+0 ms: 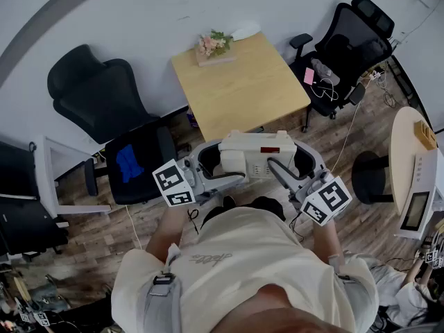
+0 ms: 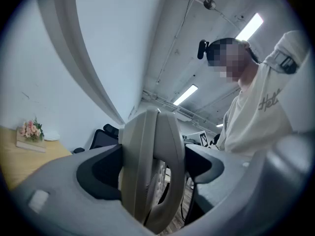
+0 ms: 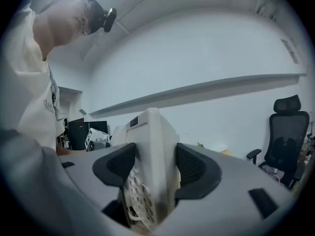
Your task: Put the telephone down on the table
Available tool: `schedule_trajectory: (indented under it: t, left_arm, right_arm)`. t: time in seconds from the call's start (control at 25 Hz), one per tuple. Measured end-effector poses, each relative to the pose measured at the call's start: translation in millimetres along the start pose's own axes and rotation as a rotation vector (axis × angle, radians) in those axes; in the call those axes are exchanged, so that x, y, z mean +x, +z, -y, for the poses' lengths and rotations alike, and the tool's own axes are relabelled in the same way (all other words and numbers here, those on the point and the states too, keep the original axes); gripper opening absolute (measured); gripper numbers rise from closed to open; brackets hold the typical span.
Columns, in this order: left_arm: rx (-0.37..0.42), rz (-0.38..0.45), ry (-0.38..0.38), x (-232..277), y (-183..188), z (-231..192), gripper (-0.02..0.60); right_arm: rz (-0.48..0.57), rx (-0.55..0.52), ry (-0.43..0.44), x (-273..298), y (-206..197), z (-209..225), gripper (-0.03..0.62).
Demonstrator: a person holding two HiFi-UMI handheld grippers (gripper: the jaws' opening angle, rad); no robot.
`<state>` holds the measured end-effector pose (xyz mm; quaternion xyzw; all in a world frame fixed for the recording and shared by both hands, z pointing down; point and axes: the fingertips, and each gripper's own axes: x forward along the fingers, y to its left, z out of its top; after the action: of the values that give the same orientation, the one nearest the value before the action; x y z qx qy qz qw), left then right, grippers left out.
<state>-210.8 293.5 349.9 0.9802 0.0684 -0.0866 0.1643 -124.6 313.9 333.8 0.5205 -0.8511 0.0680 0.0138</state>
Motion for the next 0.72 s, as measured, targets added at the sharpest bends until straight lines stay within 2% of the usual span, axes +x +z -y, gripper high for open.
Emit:
schedule_trajectory:
  t: [0.4, 0.72]
  left_arm:
    - [0.017, -0.005, 0.003, -2.9, 3.3, 0.0, 0.387]
    - [-0.038, 0.002, -0.024, -2.0, -4.7, -2.0, 0.387]
  right_arm:
    - [0.014, 0.018, 0.009, 2.6, -0.1, -1.8, 0.259]
    - [0.004, 0.040, -0.036, -1.3, -7.1, -1.0, 0.259]
